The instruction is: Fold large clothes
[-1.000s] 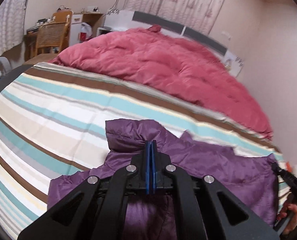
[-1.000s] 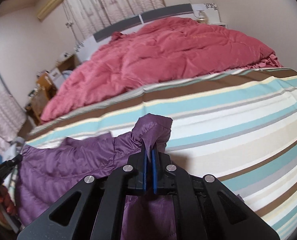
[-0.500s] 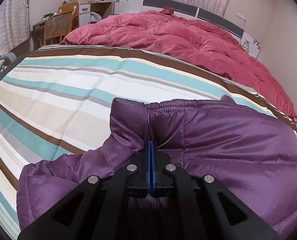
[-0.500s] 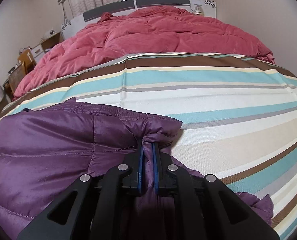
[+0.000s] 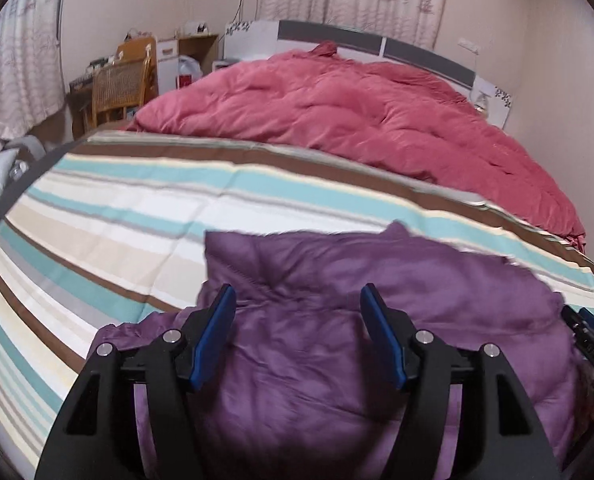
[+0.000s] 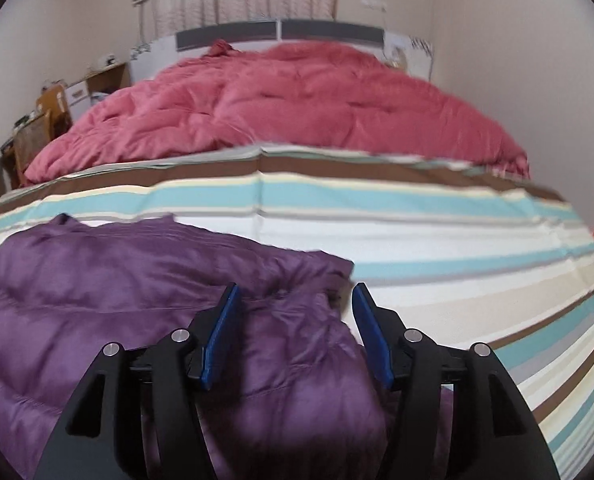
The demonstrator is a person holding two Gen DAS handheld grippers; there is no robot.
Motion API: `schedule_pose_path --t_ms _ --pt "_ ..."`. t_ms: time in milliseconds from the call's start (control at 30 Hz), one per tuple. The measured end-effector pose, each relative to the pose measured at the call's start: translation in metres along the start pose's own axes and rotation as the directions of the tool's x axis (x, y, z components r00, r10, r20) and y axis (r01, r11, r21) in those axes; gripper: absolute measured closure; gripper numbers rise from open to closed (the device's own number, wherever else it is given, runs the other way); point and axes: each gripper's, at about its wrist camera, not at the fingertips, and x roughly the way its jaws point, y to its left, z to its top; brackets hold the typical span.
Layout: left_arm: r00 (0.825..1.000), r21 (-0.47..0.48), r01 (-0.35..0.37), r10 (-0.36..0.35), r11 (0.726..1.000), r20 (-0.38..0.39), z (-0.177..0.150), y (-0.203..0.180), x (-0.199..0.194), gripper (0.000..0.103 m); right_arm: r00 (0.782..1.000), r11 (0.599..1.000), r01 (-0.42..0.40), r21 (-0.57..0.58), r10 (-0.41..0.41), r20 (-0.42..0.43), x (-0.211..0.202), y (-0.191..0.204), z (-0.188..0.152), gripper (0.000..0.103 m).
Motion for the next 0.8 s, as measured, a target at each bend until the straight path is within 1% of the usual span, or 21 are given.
schedule_pose_path --t_ms 33,67,133,200,267,333,367,467,533,667,800 --pt "1.0 0.006 0.021 -0.021 1.0 0.018 0.002 -0.008 -0.008 0.035 1.0 1.0 -0.005 -0.009 0.005 0.004 -0.005 0.004 0.0 0.045" --pt "0.999 0.018 0.035 -0.036 0.999 0.029 0.004 -0.016 -0.013 0.03 1.0 1.0 -0.022 -0.014 0.022 0.015 -0.012 0.011 0.001 0.045" --pt "0.998 0.053 0.043 -0.046 0.998 0.043 0.007 -0.033 -0.018 0.025 0.998 0.998 -0.061 -0.012 0.061 0.029 -0.021 0.019 0.006 0.045" --pt "0.997 0.098 0.04 -0.045 0.994 0.055 0.007 -0.051 -0.018 0.024 0.994 0.994 -0.105 -0.015 0.106 0.034 -0.026 0.033 0.01 0.045" --pt "0.998 0.144 0.017 -0.025 0.989 0.05 0.008 -0.071 -0.01 0.022 0.989 0.989 -0.144 -0.019 0.145 0.024 -0.023 0.047 0.014 0.045" --pt "0.999 0.18 -0.013 0.007 0.984 0.032 0.006 -0.084 0.003 0.022 0.99 0.989 -0.141 -0.04 0.141 0.002 -0.012 0.062 0.015 0.045" --pt "1.0 0.191 -0.025 0.024 0.981 0.011 0.004 -0.087 0.012 0.022 0.991 0.99 -0.133 -0.057 0.132 -0.021 -0.002 0.07 0.014 0.045" --pt "0.998 0.175 -0.041 0.051 0.984 -0.049 -0.008 -0.086 0.035 0.021 0.992 0.99 -0.12 -0.067 0.117 -0.057 0.015 0.08 0.007 0.045" --pt "0.998 0.163 -0.044 0.052 0.986 -0.045 -0.016 -0.085 0.041 0.019 0.991 0.991 -0.122 -0.046 0.119 -0.067 0.023 0.079 0.001 0.045" --pt "0.996 0.155 -0.05 0.061 0.987 -0.067 -0.021 -0.085 0.052 0.017 0.992 0.992 -0.104 -0.065 0.098 -0.081 0.032 0.086 -0.004 0.045" --pt "0.995 0.148 -0.048 0.06 0.988 -0.076 -0.024 -0.085 0.056 0.017 0.992 0.992 -0.101 -0.069 0.095 -0.084 0.036 0.087 -0.006 0.045"
